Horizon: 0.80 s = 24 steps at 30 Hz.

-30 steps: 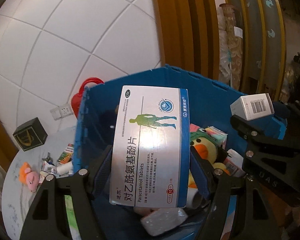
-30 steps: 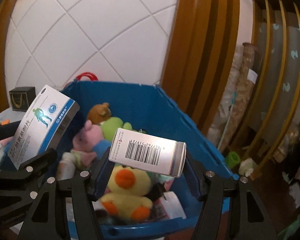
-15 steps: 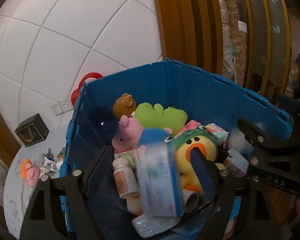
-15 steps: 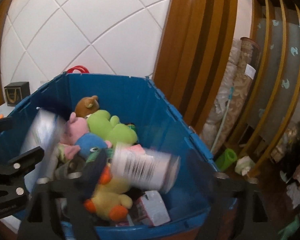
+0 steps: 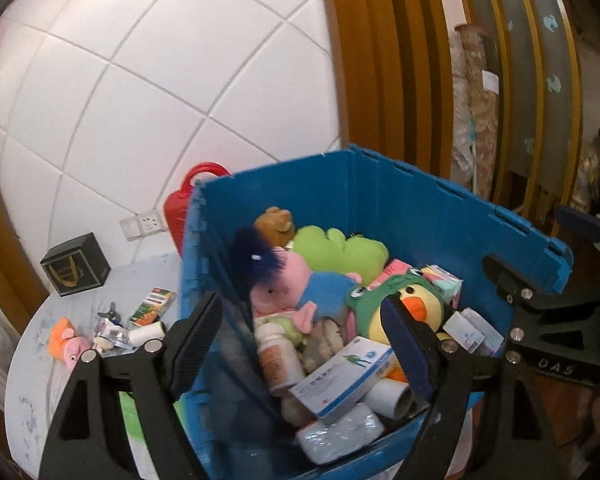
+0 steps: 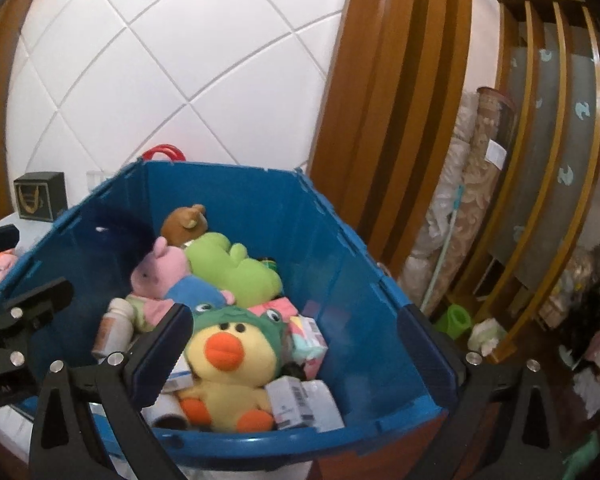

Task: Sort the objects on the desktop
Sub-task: 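Lower both boxes into the blue crate and open both tools, then withdraw both tools from the crate back over the table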

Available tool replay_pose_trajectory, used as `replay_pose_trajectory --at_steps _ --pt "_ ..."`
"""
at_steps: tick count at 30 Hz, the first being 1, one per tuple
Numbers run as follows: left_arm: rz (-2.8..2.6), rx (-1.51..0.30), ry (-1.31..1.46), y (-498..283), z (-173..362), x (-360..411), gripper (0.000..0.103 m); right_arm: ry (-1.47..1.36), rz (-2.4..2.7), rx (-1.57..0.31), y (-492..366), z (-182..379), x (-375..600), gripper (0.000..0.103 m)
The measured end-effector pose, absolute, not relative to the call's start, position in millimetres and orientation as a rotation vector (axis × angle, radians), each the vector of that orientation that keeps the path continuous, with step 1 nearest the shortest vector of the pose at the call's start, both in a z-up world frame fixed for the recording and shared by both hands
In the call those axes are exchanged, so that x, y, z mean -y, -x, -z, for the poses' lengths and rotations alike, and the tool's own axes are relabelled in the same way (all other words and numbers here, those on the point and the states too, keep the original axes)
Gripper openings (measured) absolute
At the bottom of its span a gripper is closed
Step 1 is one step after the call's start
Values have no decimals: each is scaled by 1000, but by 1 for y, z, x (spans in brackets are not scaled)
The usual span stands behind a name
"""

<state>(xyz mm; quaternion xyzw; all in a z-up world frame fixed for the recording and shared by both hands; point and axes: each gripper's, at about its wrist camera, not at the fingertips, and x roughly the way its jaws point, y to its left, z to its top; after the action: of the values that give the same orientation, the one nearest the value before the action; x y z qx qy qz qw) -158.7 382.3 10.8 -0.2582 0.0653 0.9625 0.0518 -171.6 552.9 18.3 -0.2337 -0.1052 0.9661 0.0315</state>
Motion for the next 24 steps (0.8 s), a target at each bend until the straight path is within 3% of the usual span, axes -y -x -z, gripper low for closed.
replay_pose_trajectory --at_steps 15,24 --pt "-3082 -49 720 141 -17 -197 81 524 -3162 380 144 -50 -389 103" --pt "-3142 -45 954 174 28 -33 81 598 -3270 358 172 -28 -234 103"
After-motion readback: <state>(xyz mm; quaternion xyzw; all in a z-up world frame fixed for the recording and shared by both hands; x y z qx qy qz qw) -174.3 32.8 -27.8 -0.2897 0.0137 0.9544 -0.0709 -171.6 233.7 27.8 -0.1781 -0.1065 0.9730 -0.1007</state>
